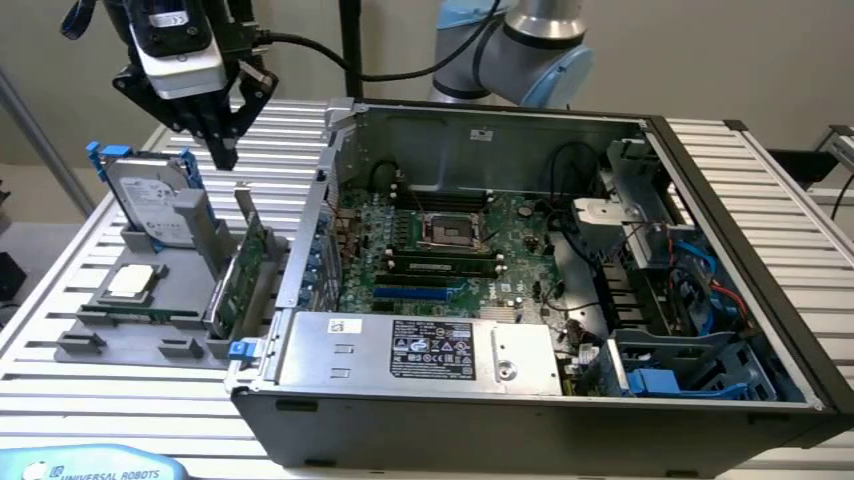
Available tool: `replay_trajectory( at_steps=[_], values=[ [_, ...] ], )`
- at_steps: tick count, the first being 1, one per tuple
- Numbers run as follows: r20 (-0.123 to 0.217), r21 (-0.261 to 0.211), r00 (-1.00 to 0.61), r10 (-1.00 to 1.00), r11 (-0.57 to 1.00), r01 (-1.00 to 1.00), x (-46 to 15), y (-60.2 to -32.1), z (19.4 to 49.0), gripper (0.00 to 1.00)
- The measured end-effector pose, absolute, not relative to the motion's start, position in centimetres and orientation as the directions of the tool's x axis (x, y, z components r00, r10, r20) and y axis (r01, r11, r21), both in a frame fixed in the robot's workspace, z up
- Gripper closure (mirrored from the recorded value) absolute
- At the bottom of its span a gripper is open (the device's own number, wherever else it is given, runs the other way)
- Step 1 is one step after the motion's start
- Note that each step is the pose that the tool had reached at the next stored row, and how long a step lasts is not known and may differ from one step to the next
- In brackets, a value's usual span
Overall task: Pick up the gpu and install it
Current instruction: 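Reach for the gpu, then pick up the gpu and move the gpu toward the slot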
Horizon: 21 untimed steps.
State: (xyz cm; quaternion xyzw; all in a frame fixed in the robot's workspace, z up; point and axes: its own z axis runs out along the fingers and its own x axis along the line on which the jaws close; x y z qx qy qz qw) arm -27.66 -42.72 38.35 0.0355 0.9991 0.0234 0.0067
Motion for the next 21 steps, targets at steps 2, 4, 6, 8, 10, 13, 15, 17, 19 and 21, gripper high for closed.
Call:
replay_trajectory(
  at_steps=[2,4,6,8,10,13,15,17,19,21],
  values=[
    [-0.009,0.047,-0.997,0.071,0.996,0.071,-27.9,-43.2,38.2,0.89],
    [-0.006,0.047,-0.997,0.071,0.996,0.071,-28.2,-43.7,38.0,0.89],
    [-0.004,0.046,-0.997,0.072,0.996,0.071,-28.6,-44.0,37.8,0.89],
    [-0.004,0.046,-0.997,0.071,0.996,0.071,-29.3,-44.2,37.6,0.89],
    [-0.004,0.044,-0.997,0.071,0.996,0.071,-30.1,-44.2,37.3,0.89],
    [-0.003,0.043,-0.997,0.072,0.997,0.071,-30.2,-44.2,37.3,0.89],
    [-0.003,0.043,-0.997,0.072,0.997,0.072,-30.2,-44.2,37.3,0.89],
    [-0.003,0.043,-0.997,0.072,0.997,0.071,-30.2,-44.2,37.3,0.89],
    [-0.003,0.043,-0.997,0.072,0.997,0.071,-30.2,-44.2,37.3,0.89],
    [-0.003,0.043,-0.997,0.072,0.997,0.072,-30.2,-44.2,37.3,0.89]
  ],
)
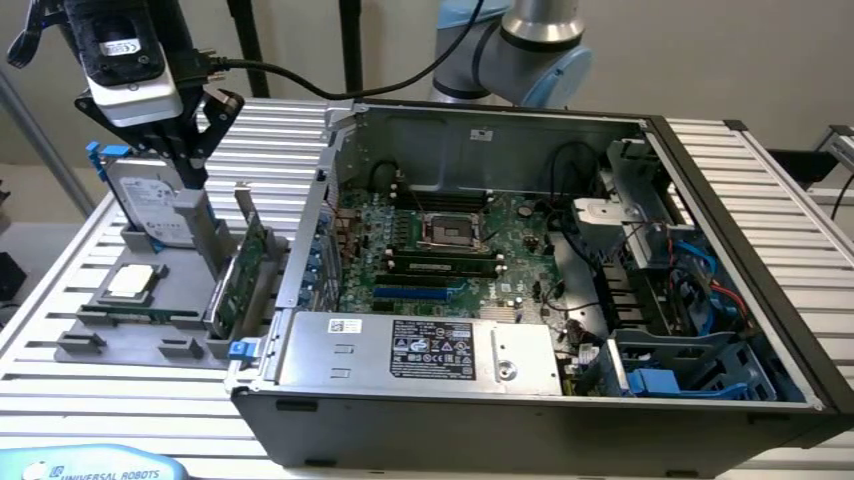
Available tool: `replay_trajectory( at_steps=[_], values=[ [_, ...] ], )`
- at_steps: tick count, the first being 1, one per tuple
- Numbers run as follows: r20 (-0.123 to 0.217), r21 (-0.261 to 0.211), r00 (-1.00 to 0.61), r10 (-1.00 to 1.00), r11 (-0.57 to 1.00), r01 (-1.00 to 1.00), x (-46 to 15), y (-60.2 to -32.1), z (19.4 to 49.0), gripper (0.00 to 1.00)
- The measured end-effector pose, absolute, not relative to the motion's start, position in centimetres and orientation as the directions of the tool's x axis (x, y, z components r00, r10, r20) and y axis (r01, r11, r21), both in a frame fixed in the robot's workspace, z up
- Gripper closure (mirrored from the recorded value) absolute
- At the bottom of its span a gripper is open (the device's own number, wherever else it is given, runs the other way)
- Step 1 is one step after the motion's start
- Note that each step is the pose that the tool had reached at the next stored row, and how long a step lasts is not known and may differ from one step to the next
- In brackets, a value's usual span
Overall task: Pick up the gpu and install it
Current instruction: 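Pick up the gpu and move the gpu toward the slot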
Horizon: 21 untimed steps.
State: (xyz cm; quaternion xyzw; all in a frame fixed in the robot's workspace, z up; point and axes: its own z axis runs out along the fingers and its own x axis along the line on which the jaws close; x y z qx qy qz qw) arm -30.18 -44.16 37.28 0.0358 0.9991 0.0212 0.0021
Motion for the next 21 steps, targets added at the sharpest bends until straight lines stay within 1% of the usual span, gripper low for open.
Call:
replay_trajectory(
  at_steps=[5,6,7,8,9,10,11,12,14,16,17,21],
  values=[
    [-0.003,0.043,-0.997,0.072,0.997,0.072,-30.2,-44.2,37.3,0.89],
    [-0.003,0.043,-0.997,0.072,0.997,0.072,-30.2,-44.2,37.3,0.88],
    [-0.003,0.043,-0.997,0.072,0.997,0.071,-30.2,-44.2,37.3,0.82],
    [-0.003,0.043,-0.997,0.072,0.997,0.071,-30.2,-44.2,37.3,0.82],
    [-0.003,0.042,-0.997,0.072,0.997,0.072,-30.2,-44.2,37.3,0.76],
    [-0.002,0.042,-0.997,0.072,0.997,0.072,-30.2,-44.2,37.3,0.76],
    [-0.003,0.043,-0.997,0.072,0.997,0.072,-30.2,-44.2,37.2,0.64],
    [-0.003,0.043,-0.997,0.073,0.996,0.073,-30.2,-44.2,37.1,0.64],
    [-0.003,0.042,-0.997,0.078,0.996,0.078,-30.3,-44.1,36.7,0.53],
    [-0.003,0.041,-0.996,0.085,0.995,0.085,-30.4,-44.1,36.3,0.53],
    [-0.003,0.041,-0.996,0.089,0.995,0.089,-30.4,-44.1,36.2,0.46],
    [-0.003,0.040,-0.995,0.100,0.994,0.099,-30.5,-44.0,35.4,0.46]
  ],
)
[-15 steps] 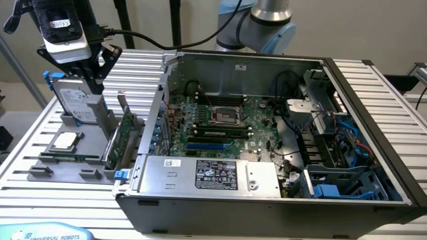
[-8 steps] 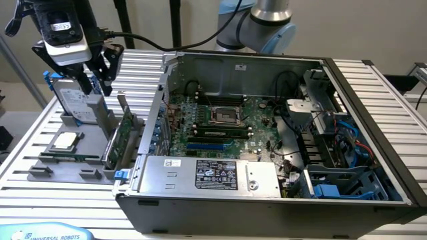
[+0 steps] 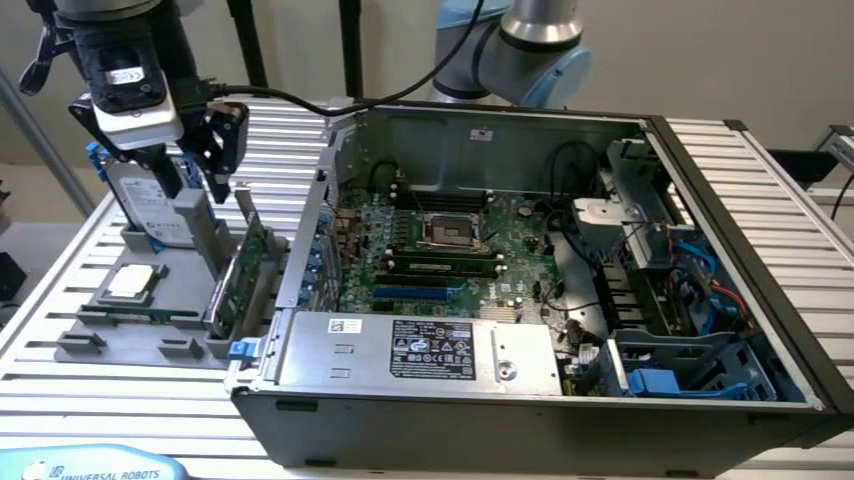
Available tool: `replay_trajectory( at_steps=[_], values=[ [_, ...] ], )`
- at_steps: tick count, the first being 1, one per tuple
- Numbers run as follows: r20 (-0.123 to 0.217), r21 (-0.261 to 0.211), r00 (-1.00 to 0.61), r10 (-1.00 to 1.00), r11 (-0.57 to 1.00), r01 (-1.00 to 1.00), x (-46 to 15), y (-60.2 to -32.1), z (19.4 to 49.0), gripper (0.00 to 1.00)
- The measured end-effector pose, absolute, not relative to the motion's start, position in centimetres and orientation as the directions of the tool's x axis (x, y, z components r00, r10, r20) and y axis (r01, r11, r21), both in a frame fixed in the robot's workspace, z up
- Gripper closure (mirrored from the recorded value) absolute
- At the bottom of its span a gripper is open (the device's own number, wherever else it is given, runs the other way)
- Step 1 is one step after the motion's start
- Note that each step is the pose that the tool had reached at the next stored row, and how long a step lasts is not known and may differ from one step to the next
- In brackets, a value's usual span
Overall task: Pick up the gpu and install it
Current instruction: 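Pick up the gpu and move the gpu toward the slot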
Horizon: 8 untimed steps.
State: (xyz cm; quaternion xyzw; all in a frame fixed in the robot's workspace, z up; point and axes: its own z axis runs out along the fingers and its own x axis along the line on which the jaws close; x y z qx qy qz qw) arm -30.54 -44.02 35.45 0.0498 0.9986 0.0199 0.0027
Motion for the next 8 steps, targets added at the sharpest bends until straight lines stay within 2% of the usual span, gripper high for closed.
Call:
replay_trajectory(
  at_steps=[8],
  values=[
    [-0.012,0.033,-0.994,0.112,0.993,0.112,-30.6,-44.0,34.0,0.46]
  ],
)
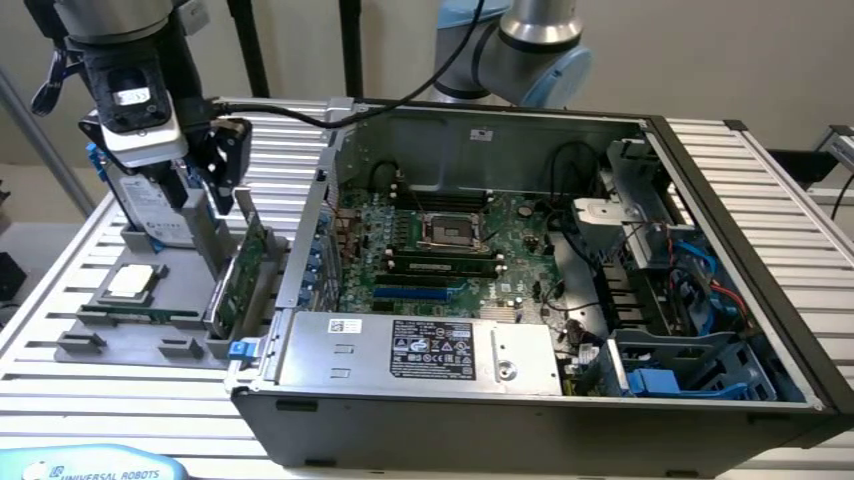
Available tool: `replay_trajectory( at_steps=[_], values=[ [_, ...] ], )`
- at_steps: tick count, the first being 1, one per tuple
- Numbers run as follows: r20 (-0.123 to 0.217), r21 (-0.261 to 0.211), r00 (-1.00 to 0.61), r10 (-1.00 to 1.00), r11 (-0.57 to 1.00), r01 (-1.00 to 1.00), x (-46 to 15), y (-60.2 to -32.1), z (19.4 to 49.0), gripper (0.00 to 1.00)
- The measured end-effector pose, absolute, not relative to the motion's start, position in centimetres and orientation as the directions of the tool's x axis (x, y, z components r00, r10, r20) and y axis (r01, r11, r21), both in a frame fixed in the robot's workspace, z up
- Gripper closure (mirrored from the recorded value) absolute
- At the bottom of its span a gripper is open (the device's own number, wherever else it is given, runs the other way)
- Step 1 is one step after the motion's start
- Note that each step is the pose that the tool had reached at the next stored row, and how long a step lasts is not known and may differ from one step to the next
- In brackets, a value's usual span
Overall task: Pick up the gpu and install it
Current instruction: 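Pick up the gpu and move the gpu toward the slot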
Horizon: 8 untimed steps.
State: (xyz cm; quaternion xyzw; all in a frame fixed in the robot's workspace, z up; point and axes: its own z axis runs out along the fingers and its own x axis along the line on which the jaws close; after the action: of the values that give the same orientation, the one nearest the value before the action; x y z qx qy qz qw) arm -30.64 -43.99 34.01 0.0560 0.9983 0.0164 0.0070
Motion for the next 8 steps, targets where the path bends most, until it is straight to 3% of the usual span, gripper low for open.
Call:
replay_trajectory(
  at_steps=[8],
  values=[
    [-0.035,0.020,-0.993,0.114,0.993,0.113,-31.1,-43.9,32.8,0.46]
  ],
)
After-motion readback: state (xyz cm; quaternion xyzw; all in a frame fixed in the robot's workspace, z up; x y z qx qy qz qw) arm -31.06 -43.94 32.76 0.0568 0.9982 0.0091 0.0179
